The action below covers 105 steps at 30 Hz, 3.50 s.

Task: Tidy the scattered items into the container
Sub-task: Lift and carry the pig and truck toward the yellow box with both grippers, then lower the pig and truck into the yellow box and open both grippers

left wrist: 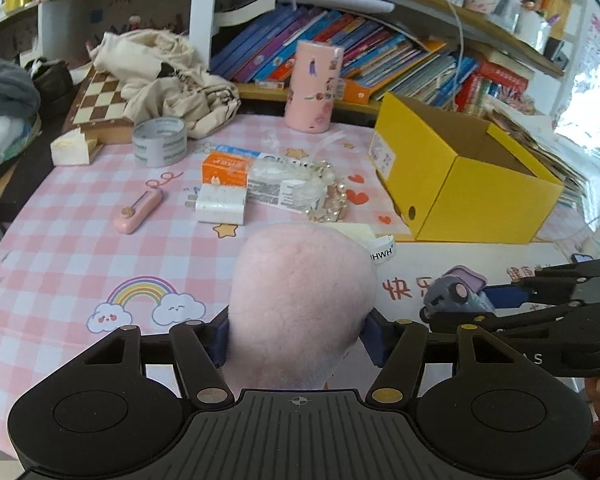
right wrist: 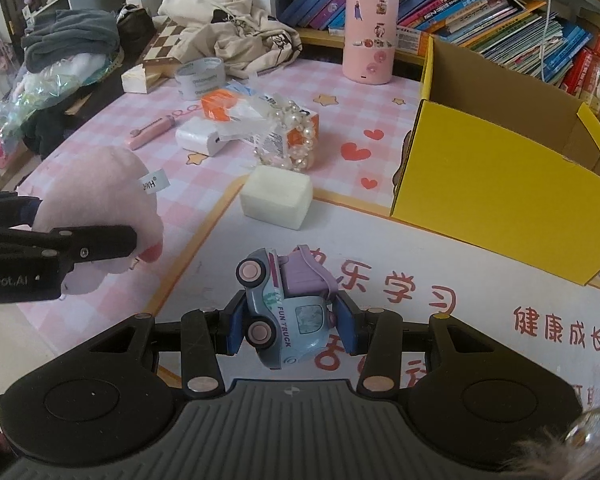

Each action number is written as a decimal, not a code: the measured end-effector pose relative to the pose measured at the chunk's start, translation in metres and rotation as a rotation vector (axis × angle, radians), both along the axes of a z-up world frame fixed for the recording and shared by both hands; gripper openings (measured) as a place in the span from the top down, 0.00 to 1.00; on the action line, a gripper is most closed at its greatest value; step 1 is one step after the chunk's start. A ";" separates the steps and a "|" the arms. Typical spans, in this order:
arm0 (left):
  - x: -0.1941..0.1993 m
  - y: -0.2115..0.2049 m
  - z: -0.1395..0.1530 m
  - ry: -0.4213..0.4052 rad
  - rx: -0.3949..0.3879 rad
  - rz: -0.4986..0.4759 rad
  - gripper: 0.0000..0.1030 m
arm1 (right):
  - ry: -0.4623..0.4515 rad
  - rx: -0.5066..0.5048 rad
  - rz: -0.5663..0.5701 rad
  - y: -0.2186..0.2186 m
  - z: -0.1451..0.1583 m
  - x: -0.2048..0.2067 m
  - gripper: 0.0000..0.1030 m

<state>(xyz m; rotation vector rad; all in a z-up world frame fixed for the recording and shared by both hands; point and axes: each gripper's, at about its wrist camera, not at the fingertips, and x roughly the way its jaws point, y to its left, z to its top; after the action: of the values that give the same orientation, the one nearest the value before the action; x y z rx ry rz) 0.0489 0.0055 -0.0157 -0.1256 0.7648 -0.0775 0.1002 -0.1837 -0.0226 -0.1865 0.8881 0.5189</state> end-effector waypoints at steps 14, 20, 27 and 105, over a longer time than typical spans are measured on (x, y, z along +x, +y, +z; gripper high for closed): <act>-0.028 0.005 0.011 -0.046 -0.002 -0.065 0.40 | -0.040 0.036 -0.095 -0.003 0.009 -0.035 0.59; -0.032 -0.001 0.010 -0.052 -0.010 -0.118 0.40 | -0.052 0.033 -0.148 -0.012 0.010 -0.050 0.59; -0.032 -0.014 0.009 -0.054 -0.011 -0.193 0.40 | -0.058 0.031 -0.225 -0.027 0.010 -0.063 0.59; 0.186 -0.200 0.072 -0.195 0.101 -0.300 0.40 | -0.299 0.001 -0.063 -0.170 0.068 0.179 0.59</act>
<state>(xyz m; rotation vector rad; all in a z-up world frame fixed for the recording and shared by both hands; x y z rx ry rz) 0.2348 -0.1943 0.0560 0.0927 0.5870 -0.3315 0.2794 -0.3538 0.0456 -0.2284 0.6002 0.4195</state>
